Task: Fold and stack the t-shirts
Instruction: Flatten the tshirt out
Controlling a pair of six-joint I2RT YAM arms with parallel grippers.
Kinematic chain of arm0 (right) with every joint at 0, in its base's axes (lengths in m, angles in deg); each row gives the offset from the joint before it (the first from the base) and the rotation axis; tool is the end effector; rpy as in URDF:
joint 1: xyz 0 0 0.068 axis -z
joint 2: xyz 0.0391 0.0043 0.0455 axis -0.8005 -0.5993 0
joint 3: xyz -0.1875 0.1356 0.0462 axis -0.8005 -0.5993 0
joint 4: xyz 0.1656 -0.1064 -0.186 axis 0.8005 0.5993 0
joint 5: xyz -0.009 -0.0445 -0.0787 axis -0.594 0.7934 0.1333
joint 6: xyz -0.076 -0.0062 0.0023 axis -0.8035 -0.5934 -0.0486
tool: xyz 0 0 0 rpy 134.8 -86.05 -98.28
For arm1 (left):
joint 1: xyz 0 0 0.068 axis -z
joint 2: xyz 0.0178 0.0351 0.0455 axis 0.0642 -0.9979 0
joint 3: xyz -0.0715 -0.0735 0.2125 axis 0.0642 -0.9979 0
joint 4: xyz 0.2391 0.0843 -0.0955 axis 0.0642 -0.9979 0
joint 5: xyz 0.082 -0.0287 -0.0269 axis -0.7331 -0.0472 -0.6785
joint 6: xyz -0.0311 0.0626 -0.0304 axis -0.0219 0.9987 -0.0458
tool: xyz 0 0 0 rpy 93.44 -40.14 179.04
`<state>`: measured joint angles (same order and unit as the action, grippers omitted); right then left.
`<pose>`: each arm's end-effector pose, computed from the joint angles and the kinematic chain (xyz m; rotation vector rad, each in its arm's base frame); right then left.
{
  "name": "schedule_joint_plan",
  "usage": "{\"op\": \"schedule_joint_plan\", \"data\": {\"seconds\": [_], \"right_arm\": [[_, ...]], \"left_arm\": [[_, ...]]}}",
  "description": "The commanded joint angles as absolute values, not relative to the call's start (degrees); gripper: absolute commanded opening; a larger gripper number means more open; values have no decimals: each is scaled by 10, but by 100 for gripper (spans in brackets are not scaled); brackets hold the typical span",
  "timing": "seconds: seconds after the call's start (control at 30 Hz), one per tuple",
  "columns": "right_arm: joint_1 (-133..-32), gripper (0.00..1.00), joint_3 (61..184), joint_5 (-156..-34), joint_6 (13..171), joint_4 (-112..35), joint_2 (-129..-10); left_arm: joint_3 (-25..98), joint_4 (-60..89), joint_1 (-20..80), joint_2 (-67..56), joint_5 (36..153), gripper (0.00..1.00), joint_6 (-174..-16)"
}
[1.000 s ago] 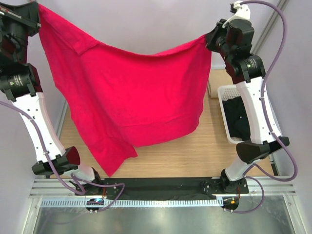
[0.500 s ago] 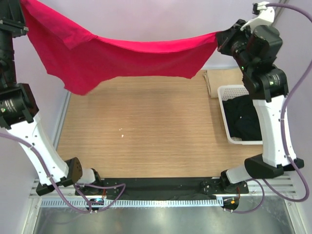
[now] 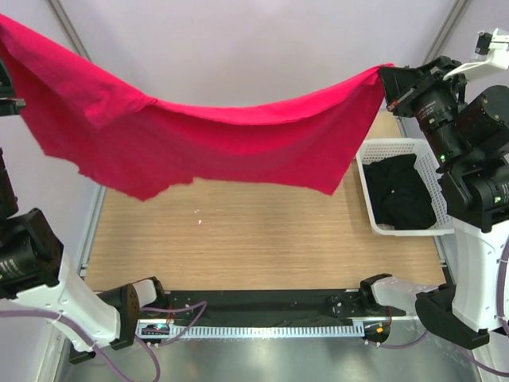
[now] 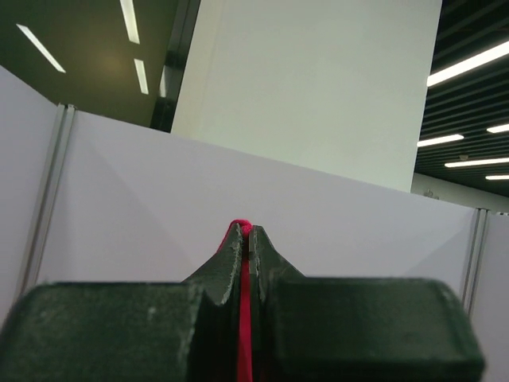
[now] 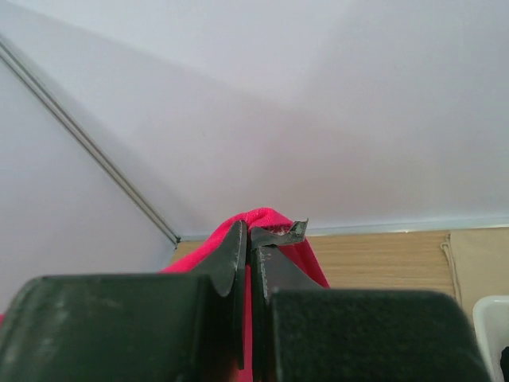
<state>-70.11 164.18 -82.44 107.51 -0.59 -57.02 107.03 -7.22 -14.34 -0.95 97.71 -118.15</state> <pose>0.1910 0.0525 0.5792 0.1370 1.4079 0.5119 0.0581 0.0056 0.6958 -0.1304 0.6859 -0.3533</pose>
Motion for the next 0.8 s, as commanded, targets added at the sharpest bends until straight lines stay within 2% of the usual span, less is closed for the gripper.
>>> {"op": "schedule_joint_plan", "data": {"seconds": [0.0, 0.2, 0.4, 0.5, 0.63, 0.77], "right_arm": [[-703, 1, 1649, -836, 1089, -30, -581], [-702, 1, 1575, -820, 1097, -68, -625], [-701, 1, 1450, -801, 1105, -163, -701], [-694, 1, 1405, -795, 1104, -202, -762], [-674, 1, 1377, -795, 1106, -267, -848], [-658, 1, 1425, -799, 1105, -300, -960]], "left_arm": [[1067, -70, -137, -17, 951, 0, -1158], [961, -30, -137, -38, 985, 1, -1187], [782, 13, -135, -94, 1043, 0, -1187], [674, 68, -112, -125, 1033, 0, -1171], [637, 81, -59, -210, 1019, 0, -1119], [673, 96, -41, -338, 1008, 0, -1102]]}}
